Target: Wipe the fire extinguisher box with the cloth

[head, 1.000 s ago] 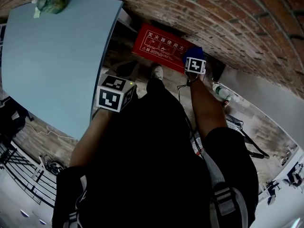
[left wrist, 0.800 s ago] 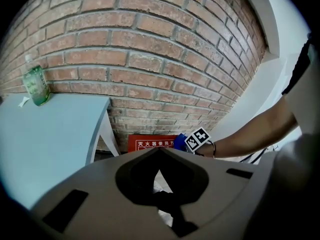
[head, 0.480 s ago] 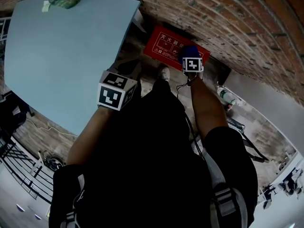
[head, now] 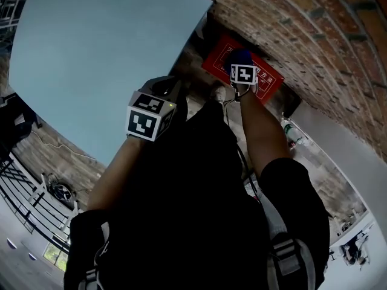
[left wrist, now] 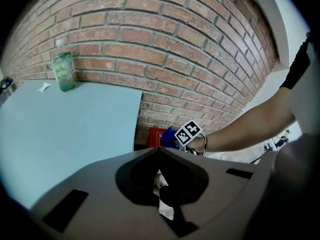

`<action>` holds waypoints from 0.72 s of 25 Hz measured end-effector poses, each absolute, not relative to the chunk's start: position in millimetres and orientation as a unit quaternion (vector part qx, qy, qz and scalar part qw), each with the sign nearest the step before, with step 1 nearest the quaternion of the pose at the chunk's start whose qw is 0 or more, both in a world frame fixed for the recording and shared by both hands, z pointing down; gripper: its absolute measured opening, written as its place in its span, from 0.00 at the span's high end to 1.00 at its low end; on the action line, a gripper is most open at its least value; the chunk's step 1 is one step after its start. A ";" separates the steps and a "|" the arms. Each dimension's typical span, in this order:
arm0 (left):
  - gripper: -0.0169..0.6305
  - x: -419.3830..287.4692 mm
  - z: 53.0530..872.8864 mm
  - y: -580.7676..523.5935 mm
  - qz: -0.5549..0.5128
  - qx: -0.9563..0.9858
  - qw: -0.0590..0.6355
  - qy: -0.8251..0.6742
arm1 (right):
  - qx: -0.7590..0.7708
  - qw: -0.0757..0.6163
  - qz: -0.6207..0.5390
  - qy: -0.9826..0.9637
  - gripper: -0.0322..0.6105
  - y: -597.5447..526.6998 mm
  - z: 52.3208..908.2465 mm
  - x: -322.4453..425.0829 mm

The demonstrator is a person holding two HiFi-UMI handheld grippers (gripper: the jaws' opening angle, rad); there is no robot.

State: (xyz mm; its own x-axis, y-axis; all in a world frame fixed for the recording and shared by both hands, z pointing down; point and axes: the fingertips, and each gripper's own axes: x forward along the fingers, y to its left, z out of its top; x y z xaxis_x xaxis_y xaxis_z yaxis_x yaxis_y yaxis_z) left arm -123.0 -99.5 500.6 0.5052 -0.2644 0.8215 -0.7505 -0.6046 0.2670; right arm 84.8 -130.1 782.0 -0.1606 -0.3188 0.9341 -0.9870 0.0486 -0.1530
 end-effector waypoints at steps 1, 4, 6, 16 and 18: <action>0.98 -126.5 500.4 -100.8 0.384 0.807 0.317 -0.318 | 0.521 0.377 0.440 -0.627 0.89 -136.7 781.8 76.0; 0.98 -135.5 499.8 -102.9 0.383 0.803 0.319 -0.326 | 0.502 0.381 0.426 -0.649 0.88 -154.3 780.5 53.0; 0.98 -141.2 501.0 -101.8 0.383 0.800 0.322 -0.331 | 0.492 0.387 0.419 -0.658 0.88 -162.5 780.0 41.0; 0.98 -141.5 499.5 -96.6 0.383 0.797 0.325 -0.335 | 0.435 0.412 0.405 -0.690 0.88 -170.7 780.0 -9.7; 0.98 -137.3 498.6 -94.1 0.386 0.799 0.322 -0.330 | 0.423 0.411 0.408 -0.697 0.88 -162.9 783.5 -20.0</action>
